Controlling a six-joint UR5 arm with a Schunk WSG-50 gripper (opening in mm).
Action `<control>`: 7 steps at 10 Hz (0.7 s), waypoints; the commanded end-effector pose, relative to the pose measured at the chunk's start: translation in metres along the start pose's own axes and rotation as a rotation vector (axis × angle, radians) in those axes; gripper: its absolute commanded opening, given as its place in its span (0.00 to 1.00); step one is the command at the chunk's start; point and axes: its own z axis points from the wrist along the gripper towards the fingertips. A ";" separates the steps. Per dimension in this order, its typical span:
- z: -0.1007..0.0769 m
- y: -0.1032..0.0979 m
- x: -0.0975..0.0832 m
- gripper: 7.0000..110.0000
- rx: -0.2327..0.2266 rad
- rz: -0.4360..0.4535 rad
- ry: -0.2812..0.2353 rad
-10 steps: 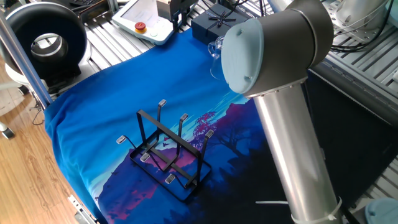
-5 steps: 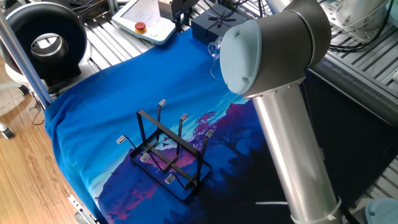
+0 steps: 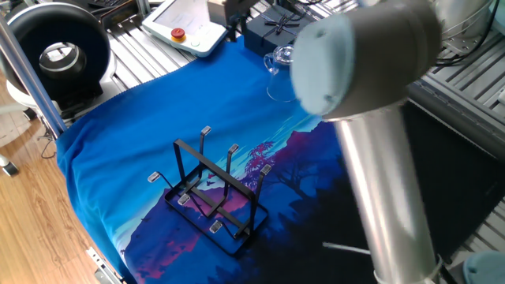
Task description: Take the cup off the cup rack
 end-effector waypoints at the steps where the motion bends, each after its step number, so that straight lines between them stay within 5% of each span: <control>1: 0.003 0.003 0.048 0.36 -0.029 -0.014 -0.012; 4: 0.028 -0.019 0.069 0.36 -0.012 -0.017 0.025; 5: 0.031 -0.012 0.089 0.36 -0.037 0.001 0.097; 7: 0.031 -0.008 0.095 0.36 -0.044 0.011 0.117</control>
